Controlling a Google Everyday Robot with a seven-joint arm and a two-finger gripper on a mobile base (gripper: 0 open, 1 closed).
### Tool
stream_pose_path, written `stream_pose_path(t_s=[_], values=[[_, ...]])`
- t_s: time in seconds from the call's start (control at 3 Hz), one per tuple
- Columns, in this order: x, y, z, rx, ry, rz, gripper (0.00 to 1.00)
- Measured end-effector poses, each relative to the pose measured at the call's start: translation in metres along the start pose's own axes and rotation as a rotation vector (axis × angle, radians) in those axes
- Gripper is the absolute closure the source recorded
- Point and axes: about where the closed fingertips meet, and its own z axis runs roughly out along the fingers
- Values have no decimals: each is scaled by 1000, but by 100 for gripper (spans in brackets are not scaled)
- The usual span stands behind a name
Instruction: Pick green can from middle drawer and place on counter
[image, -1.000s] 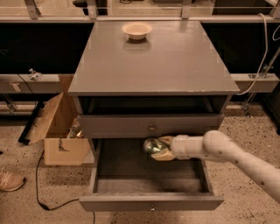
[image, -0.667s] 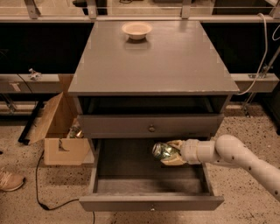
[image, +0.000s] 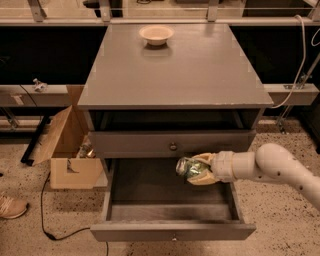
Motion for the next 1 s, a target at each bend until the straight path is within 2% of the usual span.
stream_pose_path(t_s=[0.33, 0.67, 1.0], values=[[-60, 0, -58, 8, 58, -80, 100], [-121, -18, -101, 19, 144, -143, 100], [-141, -21, -112, 25, 167, -169, 100]])
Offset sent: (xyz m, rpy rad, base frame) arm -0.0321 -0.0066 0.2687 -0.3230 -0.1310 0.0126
